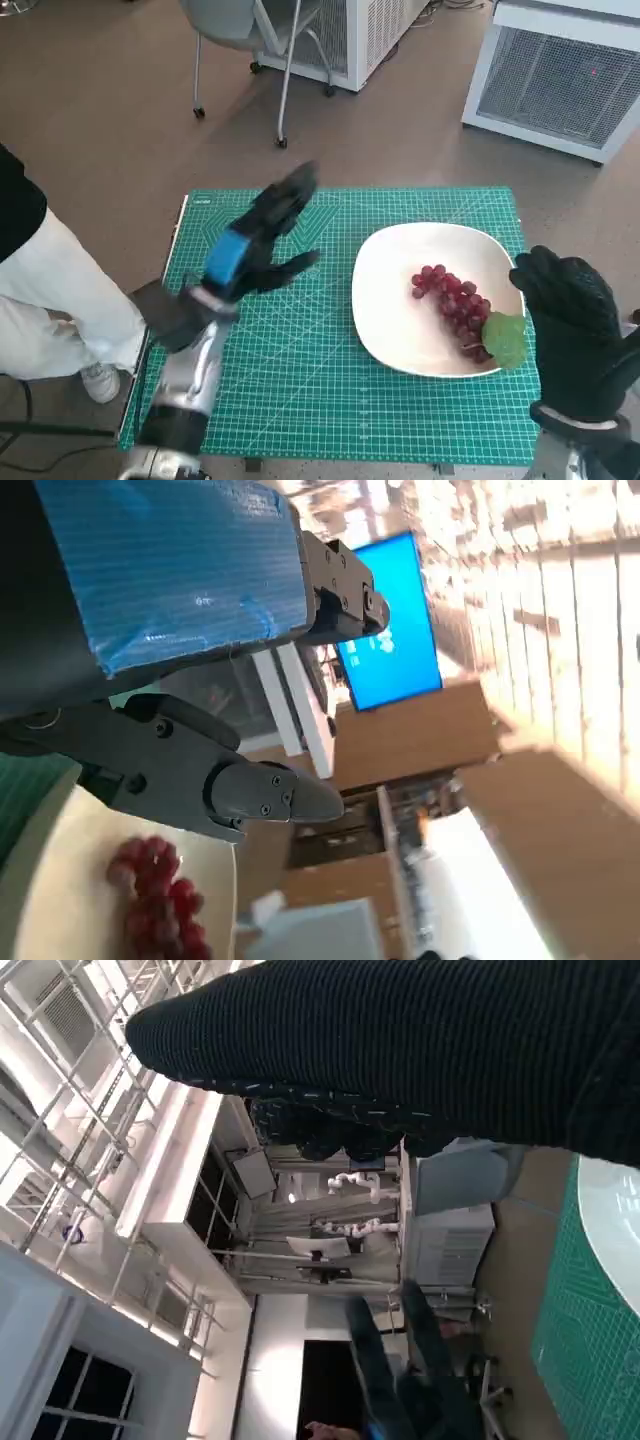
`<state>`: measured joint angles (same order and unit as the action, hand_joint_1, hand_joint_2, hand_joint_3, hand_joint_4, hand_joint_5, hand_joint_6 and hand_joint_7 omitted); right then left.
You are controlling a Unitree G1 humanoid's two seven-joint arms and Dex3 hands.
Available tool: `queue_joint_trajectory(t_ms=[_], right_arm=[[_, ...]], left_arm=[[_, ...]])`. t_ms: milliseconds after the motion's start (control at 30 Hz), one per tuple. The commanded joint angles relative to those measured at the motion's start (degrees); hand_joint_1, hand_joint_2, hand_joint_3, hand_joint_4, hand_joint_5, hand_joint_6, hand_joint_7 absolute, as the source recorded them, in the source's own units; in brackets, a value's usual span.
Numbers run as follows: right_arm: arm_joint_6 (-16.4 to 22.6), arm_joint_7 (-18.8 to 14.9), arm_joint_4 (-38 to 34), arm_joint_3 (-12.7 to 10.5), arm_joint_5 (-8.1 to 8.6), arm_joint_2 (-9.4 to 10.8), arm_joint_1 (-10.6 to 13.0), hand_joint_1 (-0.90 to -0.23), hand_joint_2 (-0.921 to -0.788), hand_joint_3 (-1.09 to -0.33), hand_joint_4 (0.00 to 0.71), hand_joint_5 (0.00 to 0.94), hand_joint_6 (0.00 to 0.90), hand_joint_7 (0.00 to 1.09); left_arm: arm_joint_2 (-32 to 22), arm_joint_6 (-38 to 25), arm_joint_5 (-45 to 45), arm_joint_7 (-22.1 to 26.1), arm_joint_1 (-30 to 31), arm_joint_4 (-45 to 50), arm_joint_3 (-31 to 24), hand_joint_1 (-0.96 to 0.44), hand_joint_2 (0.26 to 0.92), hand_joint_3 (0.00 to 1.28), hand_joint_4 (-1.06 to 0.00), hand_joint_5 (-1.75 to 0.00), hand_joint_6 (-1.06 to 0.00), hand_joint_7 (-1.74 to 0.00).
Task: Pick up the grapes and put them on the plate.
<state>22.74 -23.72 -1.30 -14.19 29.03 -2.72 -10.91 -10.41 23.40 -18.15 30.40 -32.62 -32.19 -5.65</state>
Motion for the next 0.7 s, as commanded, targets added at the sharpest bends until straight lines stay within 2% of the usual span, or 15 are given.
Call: queue_joint_trajectory(t_ms=[33,233,700], right_arm=[[-0.6,-0.2,-1.3,-0.1,0.19,-0.1,0.5,-0.358,-0.921,-0.508,0.556,0.483,0.311,0.83],[-0.8,-1.0,-2.1,-0.3,0.83,-0.5,0.4,-0.36,-0.921,-0.511,0.553,0.487,0.311,0.83],[-0.9,-2.3,-2.6,-0.6,1.88,-0.7,0.5,-0.353,-0.921,-0.518,0.546,0.497,0.307,0.85]], left_arm=[[-0.2,-2.5,-3.0,3.3,2.5,2.7,-1.3,-0.52,0.921,0.28,-0.21,-0.01,-0.31,0.0],[-0.4,-3.3,-3.7,4.0,5.6,4.8,-2.6,-0.55,0.921,0.3,-0.2,0.0,-0.29,0.0],[0.7,-2.6,-3.0,1.6,10.1,9.8,-3.9,-0.57,0.921,0.34,-0.2,0.0,-0.27,0.0]])
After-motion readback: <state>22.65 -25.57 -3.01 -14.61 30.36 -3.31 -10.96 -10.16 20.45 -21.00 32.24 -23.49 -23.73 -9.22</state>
